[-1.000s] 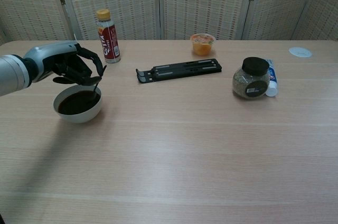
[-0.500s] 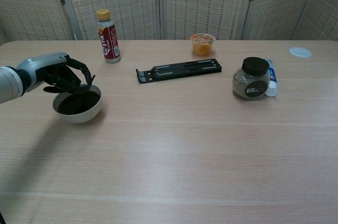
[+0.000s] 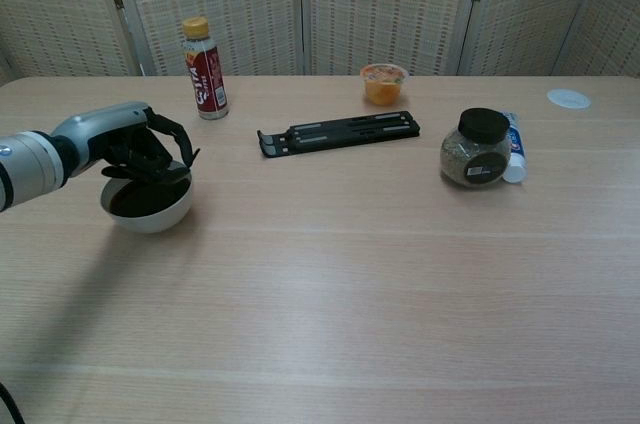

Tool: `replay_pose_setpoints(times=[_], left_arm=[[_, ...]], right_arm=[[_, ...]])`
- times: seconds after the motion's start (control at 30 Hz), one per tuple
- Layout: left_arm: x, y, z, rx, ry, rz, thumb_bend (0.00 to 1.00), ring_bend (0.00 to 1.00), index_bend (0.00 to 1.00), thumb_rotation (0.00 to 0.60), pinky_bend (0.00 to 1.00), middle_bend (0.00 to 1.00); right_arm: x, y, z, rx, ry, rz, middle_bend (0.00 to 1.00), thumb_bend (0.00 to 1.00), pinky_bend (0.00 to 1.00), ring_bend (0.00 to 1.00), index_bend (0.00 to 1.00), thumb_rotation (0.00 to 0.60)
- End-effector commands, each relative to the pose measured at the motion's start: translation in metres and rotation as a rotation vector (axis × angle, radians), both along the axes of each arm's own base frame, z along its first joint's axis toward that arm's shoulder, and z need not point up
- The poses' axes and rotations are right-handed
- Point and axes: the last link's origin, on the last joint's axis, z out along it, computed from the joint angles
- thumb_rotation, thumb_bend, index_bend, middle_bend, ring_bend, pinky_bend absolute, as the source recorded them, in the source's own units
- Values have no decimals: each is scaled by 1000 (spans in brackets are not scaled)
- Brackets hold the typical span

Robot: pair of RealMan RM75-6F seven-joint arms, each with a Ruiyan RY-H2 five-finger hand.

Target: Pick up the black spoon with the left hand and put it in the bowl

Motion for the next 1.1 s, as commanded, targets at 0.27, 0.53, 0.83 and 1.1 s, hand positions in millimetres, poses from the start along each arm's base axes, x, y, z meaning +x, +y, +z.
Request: replay_pose_setpoints(times=[0.27, 0.53, 0.83, 1.1], left_arm=[[-11, 12, 6, 35, 59, 19, 599, 847, 713, 600, 1000, 952], [-23, 3, 17, 23, 93, 19, 599, 847, 714, 600, 1000, 952], [-20, -10, 14, -18, 100, -11, 599, 847, 715, 600, 1000, 952], [-2, -1, 5, -8, 77, -35, 599, 847, 715, 600, 1000, 952]], right_arm=[[-1, 1, 0, -1, -2, -2, 134, 181, 91, 126, 0, 600], [-1, 0, -1, 4, -2, 3, 134, 181, 91, 126, 0, 600], [-1, 1, -1, 2, -3, 4, 134, 181, 91, 125, 0, 600], [-1, 3, 0, -4, -4, 2, 134, 181, 91, 126, 0, 600]])
